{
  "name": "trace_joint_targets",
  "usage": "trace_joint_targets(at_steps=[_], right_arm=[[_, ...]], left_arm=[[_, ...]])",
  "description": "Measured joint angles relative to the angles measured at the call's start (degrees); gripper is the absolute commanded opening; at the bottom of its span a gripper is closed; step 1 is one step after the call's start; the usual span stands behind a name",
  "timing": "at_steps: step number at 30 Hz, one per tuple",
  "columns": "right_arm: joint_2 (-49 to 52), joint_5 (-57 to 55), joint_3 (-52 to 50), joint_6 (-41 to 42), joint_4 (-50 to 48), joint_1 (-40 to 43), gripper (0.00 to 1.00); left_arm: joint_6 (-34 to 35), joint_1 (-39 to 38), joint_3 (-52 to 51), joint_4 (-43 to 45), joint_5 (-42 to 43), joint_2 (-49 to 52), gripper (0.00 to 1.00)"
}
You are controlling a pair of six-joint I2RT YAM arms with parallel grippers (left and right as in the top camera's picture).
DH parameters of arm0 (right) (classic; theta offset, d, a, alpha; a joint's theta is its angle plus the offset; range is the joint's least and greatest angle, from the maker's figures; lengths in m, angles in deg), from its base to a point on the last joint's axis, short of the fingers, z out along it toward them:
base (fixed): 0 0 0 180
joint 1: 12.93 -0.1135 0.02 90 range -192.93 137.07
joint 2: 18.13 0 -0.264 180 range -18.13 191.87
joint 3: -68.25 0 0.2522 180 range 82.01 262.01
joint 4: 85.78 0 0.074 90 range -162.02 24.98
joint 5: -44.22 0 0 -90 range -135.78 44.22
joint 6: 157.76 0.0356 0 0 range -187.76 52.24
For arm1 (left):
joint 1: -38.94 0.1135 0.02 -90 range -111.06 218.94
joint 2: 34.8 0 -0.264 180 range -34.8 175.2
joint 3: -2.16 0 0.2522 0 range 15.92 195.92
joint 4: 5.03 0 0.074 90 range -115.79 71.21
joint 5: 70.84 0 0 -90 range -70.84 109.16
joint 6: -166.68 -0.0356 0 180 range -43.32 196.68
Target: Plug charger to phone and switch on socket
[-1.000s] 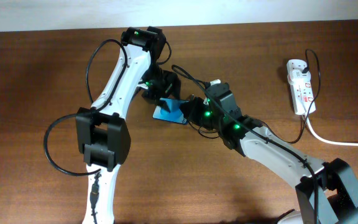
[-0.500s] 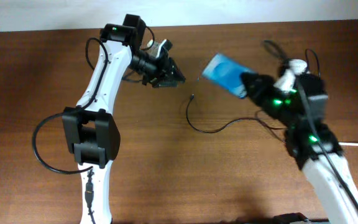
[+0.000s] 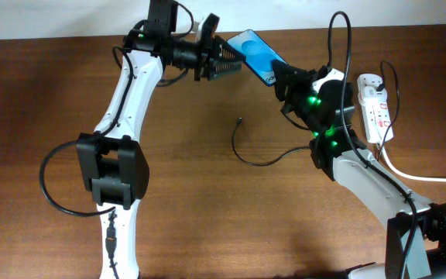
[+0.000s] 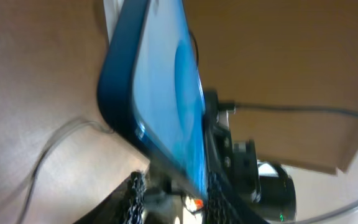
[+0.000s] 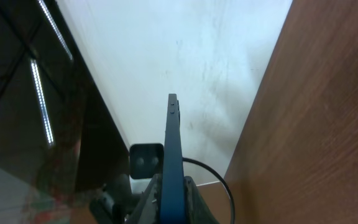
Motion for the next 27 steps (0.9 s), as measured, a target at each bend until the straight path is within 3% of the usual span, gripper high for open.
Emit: trace_joint_targets(at_steps=[4,6,15,23,26,27], right_arm=[[0.02,-3.82,0.00,3.80,0.00,-2.25,0.04],[0.02,-5.05,0.02,4.81,0.00,-3.48,0.04],[-0.02,-9.86,1.84,7.61,3.23,-5.64,0.04],[-0.02,-12.00,2.64,7.78,3.02,-6.38,0.04],[-0.02,-12.00,2.71,7.74,2.80,-6.38,0.04],[-0.09,-12.07,2.75,8.61,2.78,-6.38,0.04]], left_arm=[[12.66,-0.61,0.00,11.28,-7.76,0.00,0.33],[15.89,-2.29,0.00,11.85,-12.28,0.00,0.28],[25.03,-4.22,-0.11,18.05,-19.52,0.00,0.16],[30.23,-4.50,-0.37,24.26,-20.46,0.00,0.17],[32.98,-4.50,-0.44,25.07,-20.72,0.00,0.01],[33.66,-4.46,-0.44,25.33,-20.50,0.00,0.00]])
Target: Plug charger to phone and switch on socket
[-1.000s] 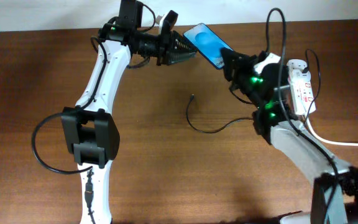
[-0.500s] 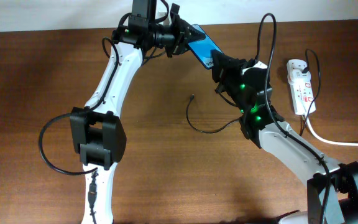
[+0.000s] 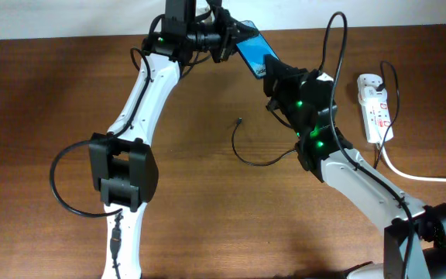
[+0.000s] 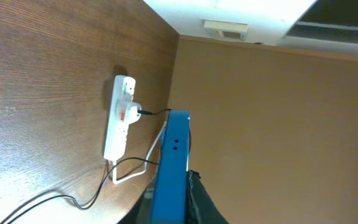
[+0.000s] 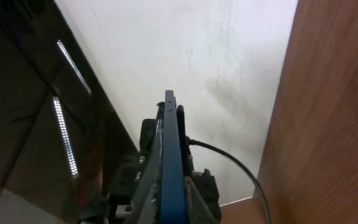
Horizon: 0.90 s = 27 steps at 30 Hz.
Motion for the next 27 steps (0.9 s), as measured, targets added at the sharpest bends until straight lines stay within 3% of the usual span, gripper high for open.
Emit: trace_joint_targets(at_steps=[1,4,5,7,8,11,13,15,17,19,22,23,27], right_arm=[[-0.15,0.04,0.11,0.26,0.11,0.00,0.04],[-0.15,0.09,0.11,0.02,0.24,0.00,0.16],[-0.15,0.76,0.11,-1.55,0.74,-0.11,0.30],[-0.15,1.51,0.04,-3.41,1.40,-0.66,0.74],[-0.15,2.10,-0.02,-4.44,1.88,-0.70,0.84],[-0.13,4.15,-0.35,-8.35,2.49,-0.09,0.99],[-0.13,6.23,-0.35,-13.62,3.89,3.48,0.99],[-0.15,9.09,-0.31,-20.39,11.56,8.20,0.99],[-0.13,11.63,-0.59,-29.44,20.81,11.43,0.98],[-0.13,14.36,-0.63,-41.35,27.65,11.85,0.89],[-0.13,17.29,0.07,-51.84,38.16,11.67,0.83],[-0.13,17.57,1.03,-55.63,44.26,11.39,0.75],[0.09,16.96,10.29,-63.58,56.13,8.37,0.67]], left_arm=[[0.63,0.02,0.00,0.39,0.24,0.00,0.00],[0.79,0.02,0.00,0.42,0.31,0.00,0.00],[0.39,0.00,0.00,0.42,0.26,0.00,0.00],[0.15,0.13,0.00,0.74,-1.22,0.00,0.00],[0.24,0.20,0.00,0.74,-1.42,0.00,0.00],[0.37,0.39,0.00,0.26,-2.27,0.00,0.00],[-1.97,0.68,0.17,-4.68,-2.38,0.00,0.00],[-8.15,1.62,0.52,-16.17,-2.49,0.00,0.00],[-19.52,3.80,0.37,-27.80,-2.95,0.02,0.00],[-30.82,6.27,0.46,-36.46,-2.89,0.02,0.00],[-42.58,10.93,0.46,-42.36,-2.19,0.02,0.00],[-44.61,13.22,0.44,-43.30,-1.20,0.02,0.00],[-48.61,27.74,0.46,-47.12,8.22,0.02,0.00]])
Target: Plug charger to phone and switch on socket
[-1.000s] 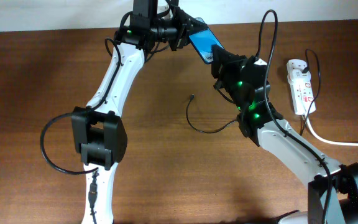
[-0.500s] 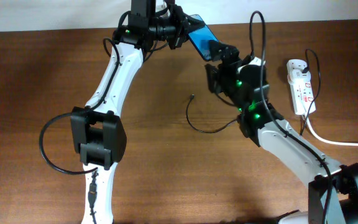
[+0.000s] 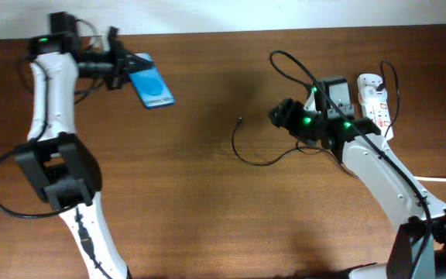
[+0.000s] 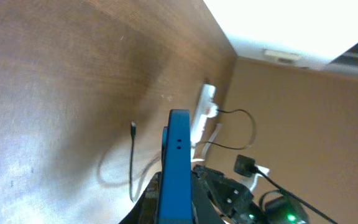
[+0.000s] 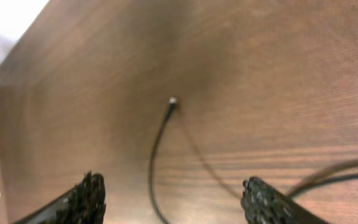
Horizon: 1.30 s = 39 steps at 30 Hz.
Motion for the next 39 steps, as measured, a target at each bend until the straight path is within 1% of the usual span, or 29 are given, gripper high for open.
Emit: trace_joint_targets(at_steps=[1,3,5,6,9,11,13,17,20,22,26,30,31,33,35,37,38,39], right_arm=[[0.76,-0.72,2.89,-0.79,2.10,-1.22,0.59],[6.97,-1.77,10.86,-2.51,4.79,-5.73,0.56],[13.49,-1.99,15.17,-2.82,4.98,-8.70,0.53],[17.11,-2.03,16.31,-2.89,4.79,-9.53,0.52],[22.01,-2.47,16.39,-2.32,3.91,-9.55,0.49],[23.76,-2.40,16.44,-1.27,3.82,-9.62,0.43],[24.70,-2.38,16.48,1.11,3.76,-10.01,0.34],[28.98,1.11,16.83,8.37,0.22,-10.43,0.33],[30.88,2.84,16.81,11.89,-1.38,-10.43,0.33],[31.01,3.21,16.81,12.83,-2.89,-10.43,0.33],[31.01,3.39,16.83,14.73,-4.15,-10.43,0.23],[31.08,3.39,16.83,15.78,-4.31,-10.43,0.04],[31.08,3.39,16.83,15.61,-4.33,-10.43,0.04],[31.12,3.76,16.83,11.93,-4.74,-10.40,0.04],[31.17,6.62,16.83,3.19,-5.27,-9.66,0.04],[30.95,12.04,16.83,-3.50,-5.77,-8.02,0.04],[28.15,17.20,16.81,-10.29,-4.70,-5.92,0.04],[24.65,19.80,16.70,-13.88,-2.12,-4.66,0.04]], left_arm=[[-0.42,1.07,0.00,-2.19,1.31,0.00,0.00],[-2.12,0.22,-0.02,-4.55,3.08,0.00,0.00],[-3.21,-1.60,-0.02,-5.16,3.32,0.00,0.00],[-3.48,-2.56,-0.02,-5.16,3.30,0.00,0.00],[-3.87,-5.88,-0.02,-5.09,2.84,0.00,0.00],[-4.04,-7.02,-0.02,-4.85,1.75,0.00,0.00],[-4.07,-7.34,-0.02,-4.57,1.25,0.00,0.00],[-4.07,-7.37,-0.02,-3.82,0.79,0.00,0.00],[-4.07,-7.37,-0.02,-3.52,0.50,0.00,0.00],[-4.07,-7.37,-0.02,-3.54,0.48,0.00,0.00],[-4.07,-7.37,-0.02,-3.52,0.48,0.00,0.00],[-4.07,-7.37,-0.02,-3.52,0.48,0.00,0.00],[-4.07,-7.37,-0.02,-3.52,0.48,0.00,0.00],[-4.07,-7.37,-0.02,-3.52,0.48,0.00,0.00],[-4.07,-7.37,-0.02,-3.54,0.50,0.00,0.00],[-4.07,-7.37,-0.02,-3.54,0.48,0.00,0.00],[-4.07,-7.37,-0.02,-3.54,0.48,0.00,0.00],[-4.07,-7.37,-0.02,-3.48,0.46,0.00,0.00]])
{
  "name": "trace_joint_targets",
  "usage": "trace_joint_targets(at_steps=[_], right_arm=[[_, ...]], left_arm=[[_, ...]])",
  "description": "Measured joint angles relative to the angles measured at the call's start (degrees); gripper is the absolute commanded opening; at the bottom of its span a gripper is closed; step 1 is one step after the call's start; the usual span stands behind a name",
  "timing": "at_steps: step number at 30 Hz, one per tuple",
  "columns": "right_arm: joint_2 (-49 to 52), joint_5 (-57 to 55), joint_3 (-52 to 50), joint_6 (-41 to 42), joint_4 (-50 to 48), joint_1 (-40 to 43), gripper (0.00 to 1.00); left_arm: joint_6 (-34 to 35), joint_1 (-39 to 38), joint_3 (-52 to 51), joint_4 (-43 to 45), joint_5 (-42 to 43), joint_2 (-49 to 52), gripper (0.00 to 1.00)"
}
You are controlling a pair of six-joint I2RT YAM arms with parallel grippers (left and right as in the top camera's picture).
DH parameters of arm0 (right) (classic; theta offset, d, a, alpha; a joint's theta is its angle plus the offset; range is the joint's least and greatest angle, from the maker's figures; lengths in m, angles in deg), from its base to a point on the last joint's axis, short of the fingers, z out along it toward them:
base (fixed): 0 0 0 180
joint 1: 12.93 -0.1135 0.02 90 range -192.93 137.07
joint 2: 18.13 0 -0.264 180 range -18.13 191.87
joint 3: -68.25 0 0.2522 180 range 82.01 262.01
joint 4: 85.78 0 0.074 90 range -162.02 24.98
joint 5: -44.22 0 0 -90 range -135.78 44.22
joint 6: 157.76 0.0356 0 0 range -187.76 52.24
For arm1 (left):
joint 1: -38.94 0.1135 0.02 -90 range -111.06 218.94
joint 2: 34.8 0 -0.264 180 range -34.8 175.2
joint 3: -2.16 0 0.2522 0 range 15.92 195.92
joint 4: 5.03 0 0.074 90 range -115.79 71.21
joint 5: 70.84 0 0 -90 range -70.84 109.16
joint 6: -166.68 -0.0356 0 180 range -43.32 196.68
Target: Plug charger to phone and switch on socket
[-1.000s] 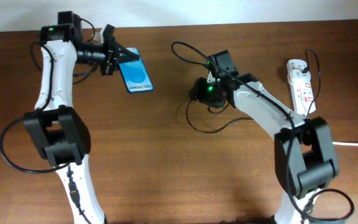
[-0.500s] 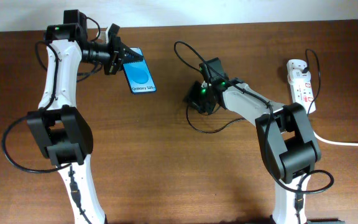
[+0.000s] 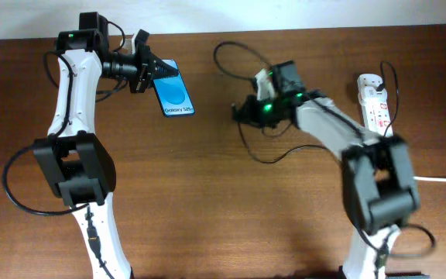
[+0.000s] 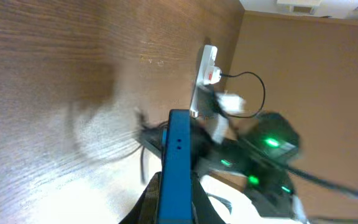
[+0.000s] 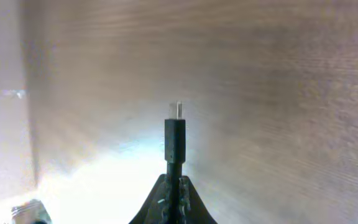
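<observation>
A blue phone (image 3: pixel 175 97), screen up and marked Galaxy, hangs above the table's back left with my left gripper (image 3: pixel 147 68) shut on its far end. The left wrist view shows the phone (image 4: pixel 178 149) edge-on between the fingers of the left gripper (image 4: pixel 178 183). My right gripper (image 3: pixel 243 111) sits at the table's middle back, shut on the black charger plug (image 5: pixel 174 134), whose metal tip points forward from the right gripper (image 5: pixel 174 186). The black cable (image 3: pixel 268 160) loops across the table. A white socket strip (image 3: pixel 374 105) lies at the far right.
The socket strip (image 4: pixel 207 62) has a charger plugged into it, and a white lead (image 3: pixel 428 178) runs off the right edge. The right arm (image 4: pixel 266 146), green lights on, fills the space beyond the phone. Brown wood table (image 3: pixel 207 217) lies all around.
My right gripper was open over the cable's loose end and is now further left, shut on the plug. The left gripper has carried the phone a little rightward toward the middle.
At first my right gripper held the phone at the back middle, with the left gripper beside it. Then both were on the phone. Later the left alone held it at the far left while the right stood open over the cable. Now the right holds the plug.
</observation>
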Motion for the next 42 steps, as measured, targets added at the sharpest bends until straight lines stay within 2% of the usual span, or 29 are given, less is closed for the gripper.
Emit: trace_joint_targets(at_steps=[3,6,9,11,13,14,17,19,23,26,31,34,42], right_arm=[[-17.49,3.45,0.37,-7.96,10.54,2.64,0.04],[-31.52,4.17,1.18,-11.02,24.79,2.95,0.04],[-36.92,4.11,0.98,-10.60,34.32,2.99,0.04],[-39.17,3.98,-0.70,-9.01,34.84,2.82,0.04],[-41.35,3.45,-5.92,-5.03,30.29,1.51,0.04],[-41.97,3.23,-8.63,-3.06,24.55,0.63,0.04],[-42.27,2.73,-22.08,10.78,0.46,-6.16,0.04],[-42.05,-0.35,-28.52,19.15,-16.11,-10.54,0.04],[-37.24,-7.21,-30.56,30.10,-32.20,-15.06,0.04],[-32.22,-8.22,-30.69,34.12,-38.64,-16.31,0.04],[-31.15,-8.85,-30.73,34.12,-41.51,-17.22,0.04],[-31.15,-8.68,-30.80,33.79,-45.31,-17.22,0.04],[-31.15,-8.59,-30.80,31.08,-45.22,-17.22,0.04]], left_arm=[[-0.02,0.00,0.00,0.11,-0.22,0.00,0.00],[-2.73,-0.26,0.00,0.35,1.88,0.00,0.00],[-6.38,-1.51,0.00,0.74,7.39,0.00,0.00],[-7.61,-2.89,0.00,2.36,11.58,0.00,0.00],[-8.13,-4.26,0.00,4.50,15.72,0.00,0.00],[-8.17,-4.55,0.00,4.79,16.46,0.00,0.00],[-8.33,-5.40,0.00,6.36,18.23,0.00,0.00],[-5.57,-5.46,0.00,10.01,19.30,0.00,0.00],[1.55,-5.46,0.00,16.37,21.57,0.00,0.00],[5.27,-5.46,0.00,17.75,21.92,0.00,0.00],[8.94,-5.46,0.00,17.81,21.99,0.00,0.00],[9.51,-5.46,0.00,17.79,20.87,0.00,0.00],[9.60,-5.46,0.00,17.79,19.32,0.00,0.00]])
